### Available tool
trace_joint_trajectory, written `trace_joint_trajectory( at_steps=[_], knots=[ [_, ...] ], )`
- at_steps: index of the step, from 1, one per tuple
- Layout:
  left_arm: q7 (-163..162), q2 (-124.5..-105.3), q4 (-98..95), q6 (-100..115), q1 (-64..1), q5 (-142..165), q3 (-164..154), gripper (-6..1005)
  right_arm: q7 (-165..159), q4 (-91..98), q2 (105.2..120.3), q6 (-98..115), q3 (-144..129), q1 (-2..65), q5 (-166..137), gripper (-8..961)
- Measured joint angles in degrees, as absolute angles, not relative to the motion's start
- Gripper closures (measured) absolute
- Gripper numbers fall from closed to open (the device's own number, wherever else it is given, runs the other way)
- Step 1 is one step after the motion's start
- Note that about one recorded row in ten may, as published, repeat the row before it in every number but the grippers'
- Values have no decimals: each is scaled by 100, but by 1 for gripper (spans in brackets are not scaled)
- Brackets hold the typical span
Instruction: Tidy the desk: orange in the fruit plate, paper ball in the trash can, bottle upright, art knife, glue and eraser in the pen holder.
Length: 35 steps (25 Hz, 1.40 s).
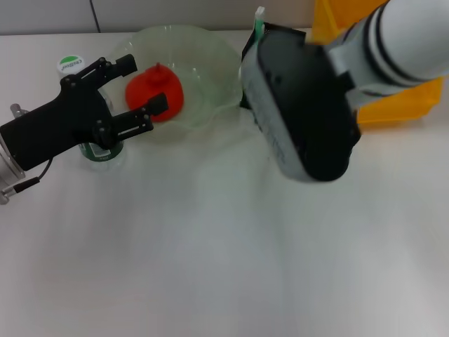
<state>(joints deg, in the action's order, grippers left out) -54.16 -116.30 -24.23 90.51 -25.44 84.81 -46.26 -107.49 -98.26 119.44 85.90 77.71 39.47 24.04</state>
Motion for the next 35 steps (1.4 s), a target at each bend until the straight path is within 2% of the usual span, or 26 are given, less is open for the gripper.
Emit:
trace_joint_trajectory(
  at_steps=[19, 28, 35],
  knots=[
    [-5493, -11561, -2435, 9385, -2517, 8481, -4636, 185, -11262, -10159, 11944, 9392, 10780, 3423, 4691, 818],
    [-5493, -11556, -2443, 9632, -2428, 8481, -4774, 185, -11699, -9416, 11930, 9933, 12506, 3402, 6012, 818],
    [-5576, -11673, -2445, 9719, -2485, 8473, -4775, 185, -11900, -8213, 11924, 10073, 13417, 3392, 6721, 818]
  ],
)
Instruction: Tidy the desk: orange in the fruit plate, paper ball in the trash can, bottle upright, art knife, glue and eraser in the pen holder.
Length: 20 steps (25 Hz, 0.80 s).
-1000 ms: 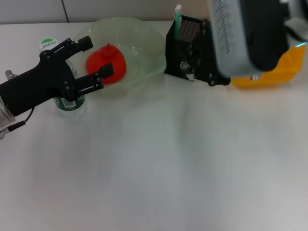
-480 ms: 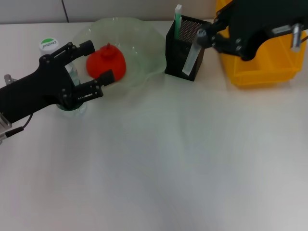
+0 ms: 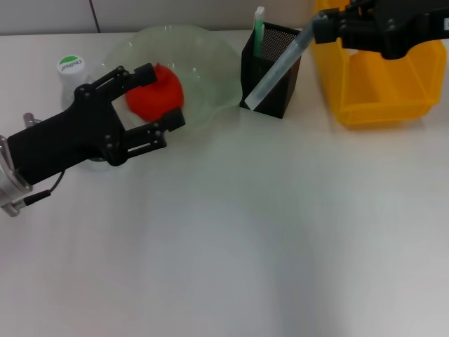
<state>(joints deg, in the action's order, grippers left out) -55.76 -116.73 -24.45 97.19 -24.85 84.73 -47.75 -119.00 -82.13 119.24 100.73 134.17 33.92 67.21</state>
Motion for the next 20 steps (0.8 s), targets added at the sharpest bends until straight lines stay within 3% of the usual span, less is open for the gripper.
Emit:
trace_joint_trajectory(
  at_steps=[7, 20],
  knots=[
    [-5669, -11856, -2377, 9639, -2542, 8443, -4765, 186, -11947, -6987, 11905, 10377, 14336, 3392, 7121, 818],
    [-5479, -11858, -2230, 9676, -2493, 8472, -4921, 186, -11421, -4425, 11924, 10324, 15241, 3159, 7603, 818]
  ],
)
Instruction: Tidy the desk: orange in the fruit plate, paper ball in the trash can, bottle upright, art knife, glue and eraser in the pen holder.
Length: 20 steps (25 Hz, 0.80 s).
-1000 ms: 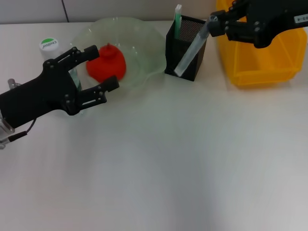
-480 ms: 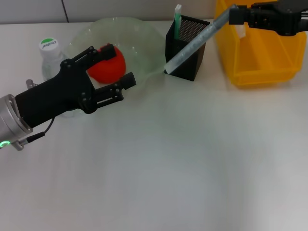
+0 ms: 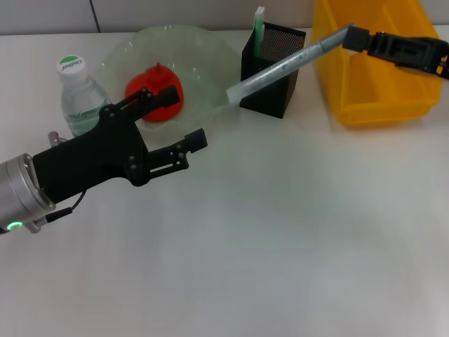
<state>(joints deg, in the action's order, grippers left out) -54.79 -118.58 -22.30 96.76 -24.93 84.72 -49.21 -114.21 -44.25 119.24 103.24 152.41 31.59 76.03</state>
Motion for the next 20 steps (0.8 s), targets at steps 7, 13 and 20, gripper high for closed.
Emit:
trace_joint_trajectory(
  at_steps=[7, 13, 20],
  knots=[
    [-5235, -11859, -2111, 9623, -2512, 8461, -5033, 186, -11128, -3223, 11931, 10284, 15452, 2992, 7612, 819],
    [-4987, -11871, -2001, 9595, -2575, 8464, -5144, 187, -11058, -2616, 11936, 10202, 15455, 2999, 7612, 819],
    [-4846, -11877, -2002, 9612, -2577, 8467, -5236, 187, -11084, -2296, 11936, 10080, 15452, 2995, 7612, 819]
  ],
)
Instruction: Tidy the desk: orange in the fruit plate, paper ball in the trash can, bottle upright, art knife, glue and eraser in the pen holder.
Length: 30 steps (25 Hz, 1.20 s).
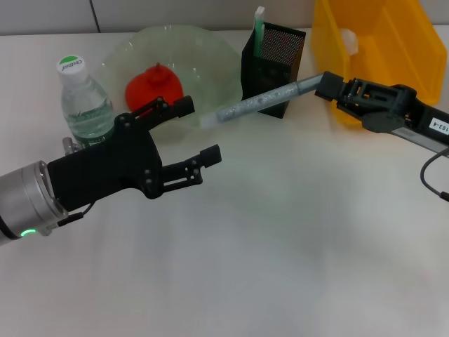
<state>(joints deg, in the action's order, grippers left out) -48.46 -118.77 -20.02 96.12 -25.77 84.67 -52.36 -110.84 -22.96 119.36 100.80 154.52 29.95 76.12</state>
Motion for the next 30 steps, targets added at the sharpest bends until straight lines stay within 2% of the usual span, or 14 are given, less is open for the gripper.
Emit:
trace_joint_trajectory(
  at_steps=[24, 29, 30],
  knots=[
    [-4545, -11883, -1843, 9536, -2668, 8453, -5295, 188, -11683, -2038, 11905, 9906, 15241, 3087, 7540, 819],
    [-4389, -11883, -1718, 9519, -2685, 8430, -5299, 413, -11759, -2055, 11900, 9905, 15239, 3103, 7540, 819],
    [-4386, -11882, -1715, 9518, -2690, 8429, -5300, 424, -11765, -2056, 11900, 9905, 15240, 3103, 7540, 819]
  ],
)
